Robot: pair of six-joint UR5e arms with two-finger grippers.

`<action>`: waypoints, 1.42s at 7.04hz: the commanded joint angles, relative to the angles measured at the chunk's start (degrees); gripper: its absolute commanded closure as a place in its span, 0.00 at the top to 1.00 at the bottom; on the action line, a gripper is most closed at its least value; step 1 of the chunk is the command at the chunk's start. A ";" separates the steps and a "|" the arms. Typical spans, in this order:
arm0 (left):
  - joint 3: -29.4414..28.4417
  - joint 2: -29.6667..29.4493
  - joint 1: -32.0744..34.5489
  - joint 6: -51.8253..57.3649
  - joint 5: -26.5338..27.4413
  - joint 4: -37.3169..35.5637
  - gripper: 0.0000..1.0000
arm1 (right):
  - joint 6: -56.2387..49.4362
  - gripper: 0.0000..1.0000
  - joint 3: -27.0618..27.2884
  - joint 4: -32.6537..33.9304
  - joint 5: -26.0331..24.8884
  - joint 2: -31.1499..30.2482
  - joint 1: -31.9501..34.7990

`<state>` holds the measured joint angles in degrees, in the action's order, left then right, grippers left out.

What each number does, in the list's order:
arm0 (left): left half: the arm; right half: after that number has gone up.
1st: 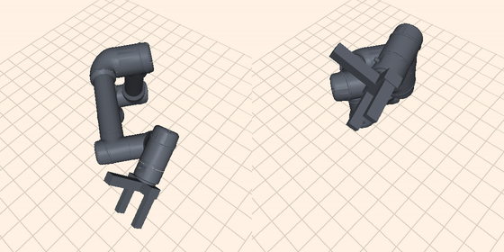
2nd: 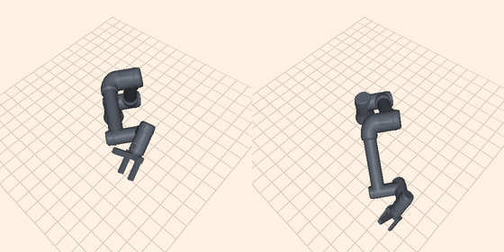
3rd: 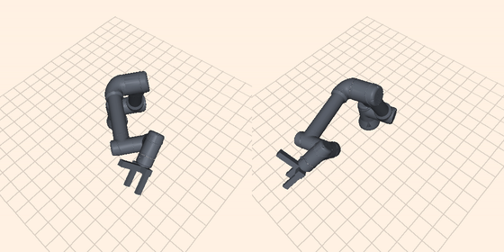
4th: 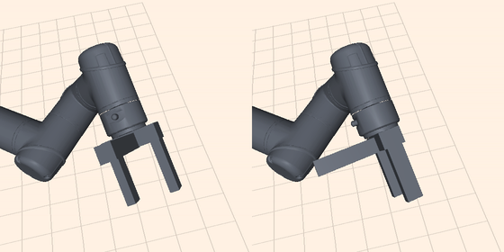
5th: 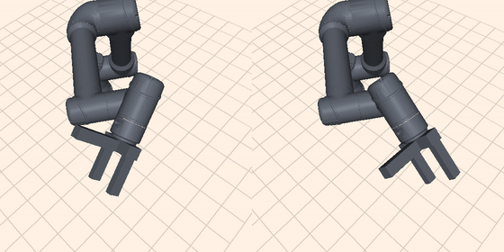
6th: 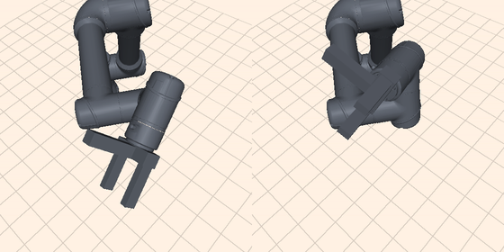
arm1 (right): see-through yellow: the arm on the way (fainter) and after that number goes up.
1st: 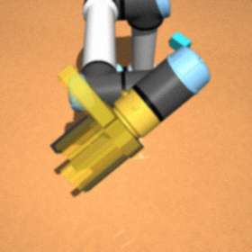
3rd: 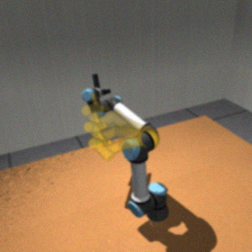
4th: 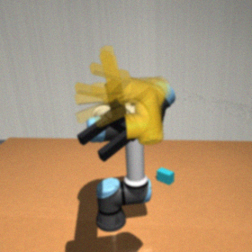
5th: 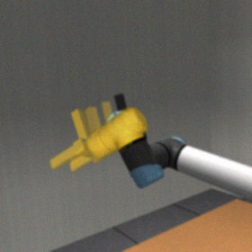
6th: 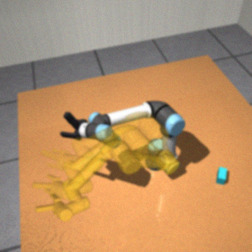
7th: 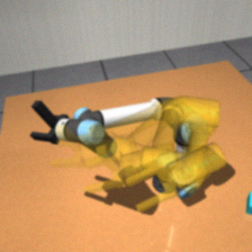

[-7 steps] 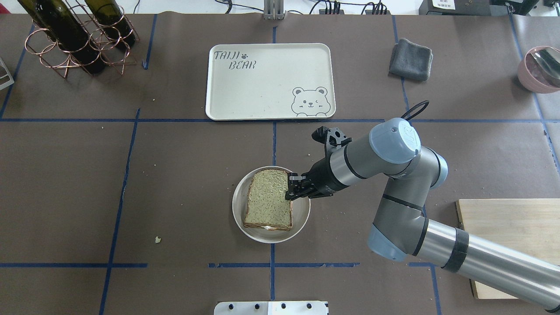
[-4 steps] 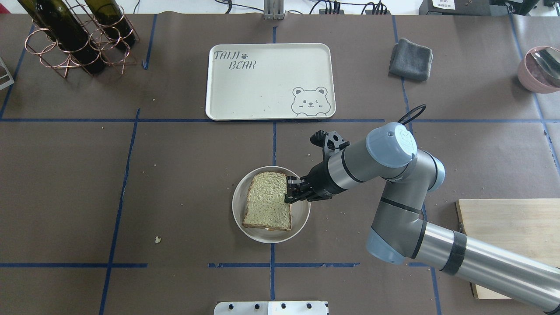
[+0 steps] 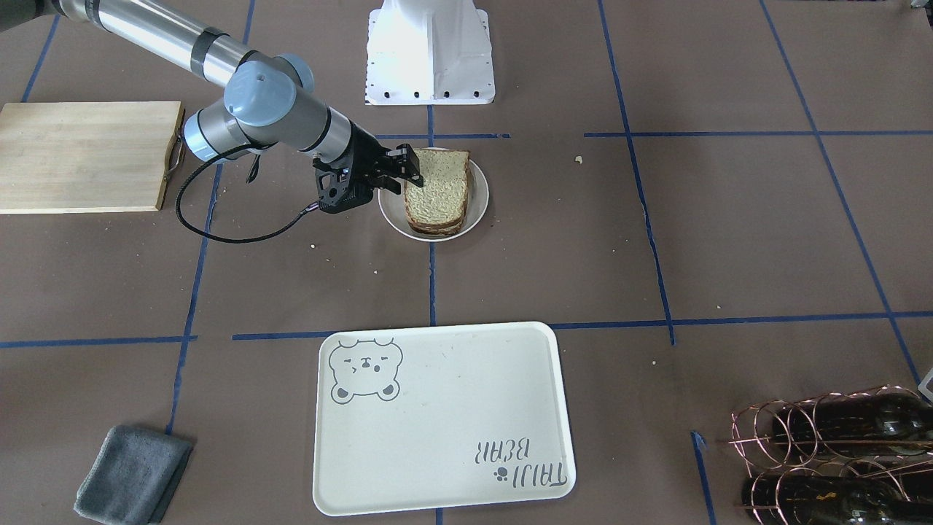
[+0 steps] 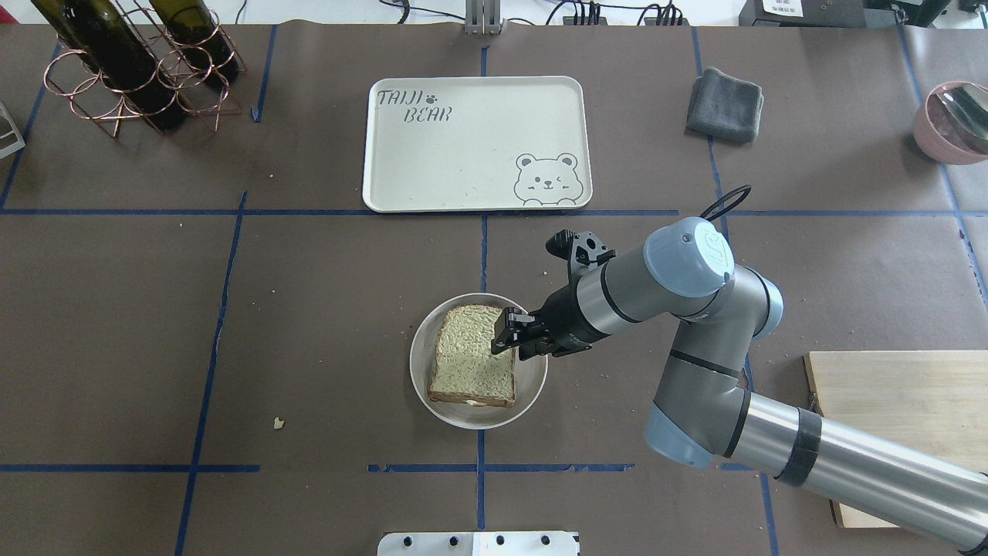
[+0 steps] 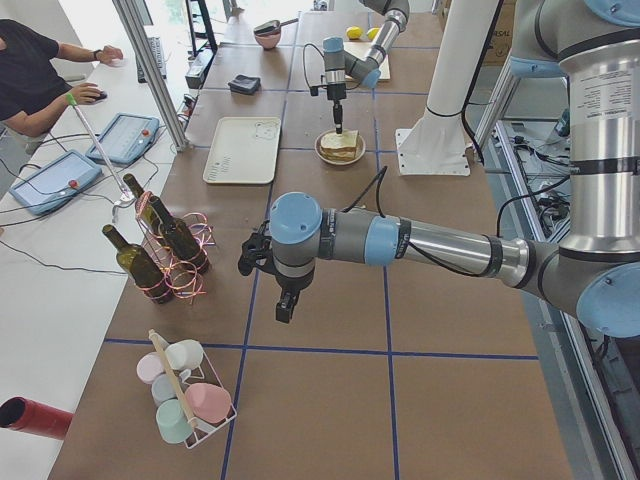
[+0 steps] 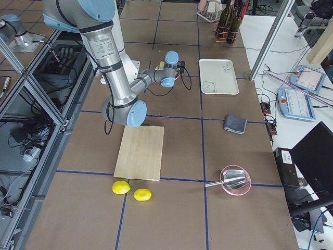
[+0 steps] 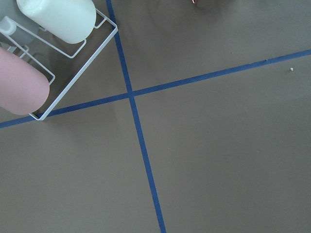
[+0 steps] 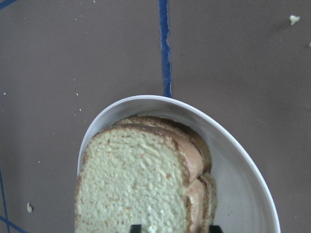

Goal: Make sandwich and place on tray

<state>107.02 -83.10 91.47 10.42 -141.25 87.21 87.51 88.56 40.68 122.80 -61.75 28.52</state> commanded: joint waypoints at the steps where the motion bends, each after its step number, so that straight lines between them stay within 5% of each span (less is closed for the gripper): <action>1: -1.55 0.22 -2.07 -0.66 -5.35 6.02 1.00 | 0.12 1.00 2.21 0.28 0.50 -0.47 2.32; 2: -1.38 -0.04 -5.22 -7.36 -8.05 8.04 1.00 | 0.12 1.00 6.23 0.72 1.29 -3.52 4.16; 5: -1.73 -1.09 -24.36 -53.04 -8.61 37.86 0.94 | 0.03 1.00 14.69 0.63 2.88 -17.31 11.36; 6: -1.81 -6.40 -33.55 -69.06 -6.61 44.91 0.91 | -0.23 1.00 16.19 0.37 3.49 -21.18 13.47; 8: -1.99 -18.88 -50.35 -94.57 9.32 45.60 0.87 | -0.76 1.00 16.29 0.02 5.95 -23.76 16.74; 10: -4.78 -24.98 -60.50 -98.75 20.62 45.24 0.83 | -0.85 1.00 16.20 -0.07 5.96 -24.90 17.27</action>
<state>104.13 -104.14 36.80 -84.94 -127.16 132.49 86.71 104.75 40.66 128.59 -85.80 45.26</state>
